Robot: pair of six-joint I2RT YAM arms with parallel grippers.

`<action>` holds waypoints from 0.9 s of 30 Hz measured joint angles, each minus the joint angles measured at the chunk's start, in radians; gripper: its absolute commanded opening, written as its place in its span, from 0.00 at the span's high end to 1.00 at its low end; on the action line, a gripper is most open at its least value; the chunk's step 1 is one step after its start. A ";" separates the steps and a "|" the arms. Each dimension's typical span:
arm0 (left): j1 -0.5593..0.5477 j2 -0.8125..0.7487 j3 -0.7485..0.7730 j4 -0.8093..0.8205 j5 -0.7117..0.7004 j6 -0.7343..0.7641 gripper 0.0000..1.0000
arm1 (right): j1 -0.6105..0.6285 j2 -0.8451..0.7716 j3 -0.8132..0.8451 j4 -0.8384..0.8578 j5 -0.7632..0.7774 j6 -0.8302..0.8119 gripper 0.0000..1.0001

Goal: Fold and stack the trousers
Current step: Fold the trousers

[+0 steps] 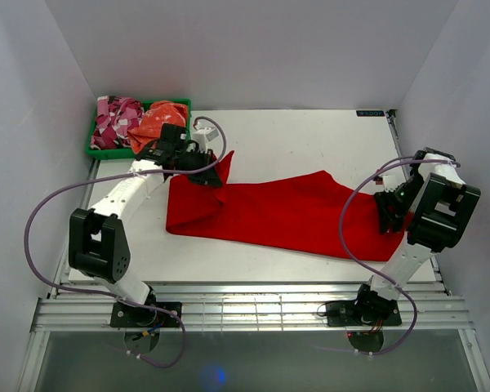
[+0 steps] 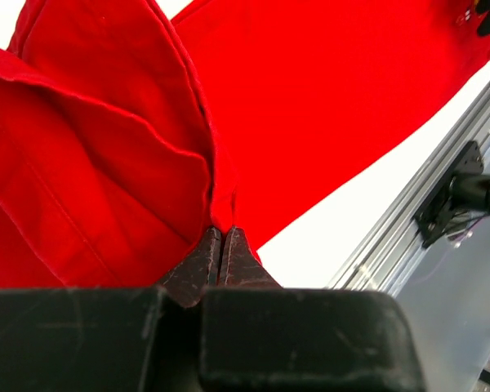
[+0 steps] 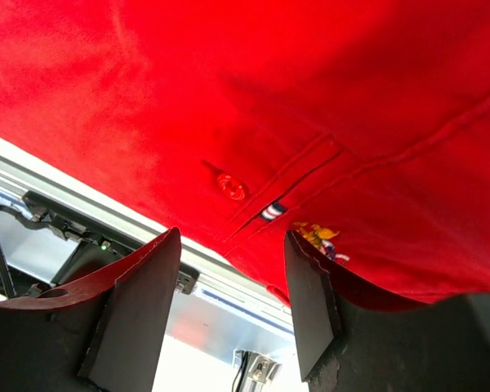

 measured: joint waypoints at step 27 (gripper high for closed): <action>-0.367 0.212 -0.019 0.309 -0.178 -0.314 1.00 | 0.000 -0.034 -0.024 -0.016 -0.007 0.012 0.41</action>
